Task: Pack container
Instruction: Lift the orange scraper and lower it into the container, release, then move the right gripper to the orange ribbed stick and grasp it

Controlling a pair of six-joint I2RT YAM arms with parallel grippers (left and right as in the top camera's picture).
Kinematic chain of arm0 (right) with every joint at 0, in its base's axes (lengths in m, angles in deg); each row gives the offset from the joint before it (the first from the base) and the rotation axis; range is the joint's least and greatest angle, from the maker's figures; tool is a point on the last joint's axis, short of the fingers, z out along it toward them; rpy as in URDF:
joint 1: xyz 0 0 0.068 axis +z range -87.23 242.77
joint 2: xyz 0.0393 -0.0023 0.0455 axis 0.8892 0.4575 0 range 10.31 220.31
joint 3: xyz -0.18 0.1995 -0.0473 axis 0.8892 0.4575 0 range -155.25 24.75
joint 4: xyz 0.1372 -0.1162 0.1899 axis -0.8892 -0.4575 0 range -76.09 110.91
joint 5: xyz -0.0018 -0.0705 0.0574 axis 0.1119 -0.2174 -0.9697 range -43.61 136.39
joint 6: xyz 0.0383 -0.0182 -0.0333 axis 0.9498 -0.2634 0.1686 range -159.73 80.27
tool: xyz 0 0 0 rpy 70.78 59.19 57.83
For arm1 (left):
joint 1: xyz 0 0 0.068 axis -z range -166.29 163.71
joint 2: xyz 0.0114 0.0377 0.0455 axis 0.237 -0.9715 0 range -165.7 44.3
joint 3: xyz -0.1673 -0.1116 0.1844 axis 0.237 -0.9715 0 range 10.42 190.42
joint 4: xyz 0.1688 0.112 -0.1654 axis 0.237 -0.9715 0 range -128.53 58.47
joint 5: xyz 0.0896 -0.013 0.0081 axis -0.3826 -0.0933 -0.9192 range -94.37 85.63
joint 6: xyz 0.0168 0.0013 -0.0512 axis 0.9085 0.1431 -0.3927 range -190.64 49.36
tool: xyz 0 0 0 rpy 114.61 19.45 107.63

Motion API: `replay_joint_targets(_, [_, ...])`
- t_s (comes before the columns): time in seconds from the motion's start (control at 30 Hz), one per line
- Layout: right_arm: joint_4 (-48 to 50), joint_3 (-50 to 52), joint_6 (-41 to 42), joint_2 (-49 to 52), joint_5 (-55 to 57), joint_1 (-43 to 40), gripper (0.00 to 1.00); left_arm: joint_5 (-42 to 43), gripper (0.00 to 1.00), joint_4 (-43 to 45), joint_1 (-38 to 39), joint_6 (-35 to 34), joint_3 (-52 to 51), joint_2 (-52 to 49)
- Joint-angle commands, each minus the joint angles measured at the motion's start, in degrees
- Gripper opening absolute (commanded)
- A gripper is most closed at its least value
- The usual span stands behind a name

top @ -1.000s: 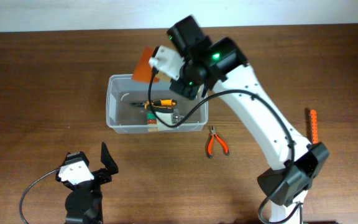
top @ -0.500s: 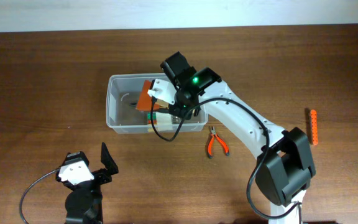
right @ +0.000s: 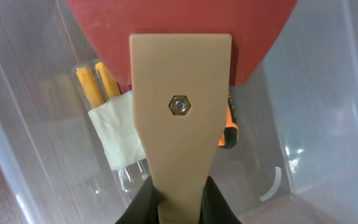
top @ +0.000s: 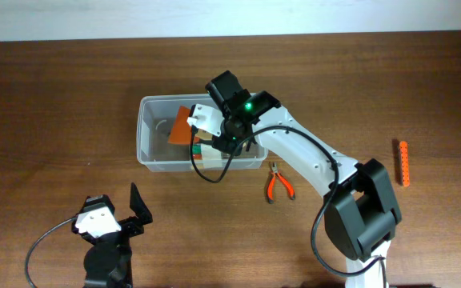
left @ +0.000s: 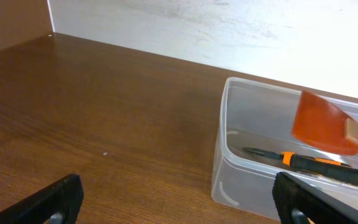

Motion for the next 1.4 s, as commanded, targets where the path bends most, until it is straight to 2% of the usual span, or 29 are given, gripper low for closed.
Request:
replay_joint_targets(0.0, [0.5,0.2,0.5,0.9,-2.5,0.4,0.04,-0.2,0.99,-0.1,0.2,0.5,-0.2,0.3])
replay_joint_targets(0.1, [0.7,0.2,0.5,0.9,-3.3,0.4,0.05,-0.2,0.99,-0.1,0.2,0.5,-0.2,0.3])
replay_joint_targets(0.13, [0.5,0.2,0.7,0.9,-3.7,0.4,0.09,-0.2,0.99,-0.1,0.2,0.5,-0.2,0.3])
replay_joint_targets(0.17, [0.5,0.2,1.6,0.9,-4.0,0.4,0.23,-0.2,0.99,-0.1,0.2,0.5,-0.2,0.3])
replay_joint_targets(0.2, [0.5,0.2,2.3,0.9,-4.0,0.4,0.3,-0.2,0.99,-0.1,0.2,0.5,-0.2,0.3])
replay_joint_targets(0.27, [0.3,0.2,2.6,0.9,-4.0,0.5,0.37,-0.2,0.99,-0.1,0.2,0.5,-0.2,0.3])
replay_joint_targets(0.4, [-0.7,-0.8,2.7,0.7,-4.0,0.5,0.69,-0.2,0.99,-0.1,0.2,0.5,-0.2,0.3])
replay_joint_targets(0.47, [-2.2,-2.8,3.7,0.7,-4.0,0.5,0.77,-0.2,0.99,-0.1,0.2,0.5,-0.2,0.3])
replay_joint_targets(0.57, [-6.1,-7.4,4.1,0.4,-2.4,0.3,0.79,-0.2,0.99,-0.1,0.2,0.5,-0.2,0.3])
replay_joint_targets(0.7, [-15.8,-19.6,14.1,0.0,14.8,-1.8,0.83,-0.2,0.99,-0.1,0.2,0.5,-0.2,0.3])
replay_joint_targets(0.8, [-24.4,-29.1,19.3,-0.2,19.8,-5.7,0.87,-0.2,0.99,-0.1,0.2,0.5,-0.2,0.3])
replay_joint_targets(0.93, [-35.6,-40.6,24.0,-0.4,19.8,-15.3,0.94,-0.2,0.99,-0.1,0.2,0.5,-0.2,0.3])
replay_joint_targets(1.03, [-41.4,-45.1,27.0,-0.4,19.5,-24.0,0.96,-0.2,0.99,-0.1,0.2,0.5,-0.2,0.3])
replay_joint_targets(1.1, [-44.4,-46.2,27.6,-0.6,17.6,-30.1,0.96,-0.2,0.99,-0.1,0.2,0.5,-0.2,0.3])
replay_joint_targets(1.23, [-48.2,-46.2,27.5,-0.7,6.6,-44.3,0.97,-0.2,0.99,-0.1,0.2,0.5,-0.2,0.3])
replay_joint_targets(1.37, [-48.9,-45.9,27.5,-0.7,6.1,-53.5,0.98,-0.2,0.99,-0.1,0.2,0.5,-0.2,0.3])
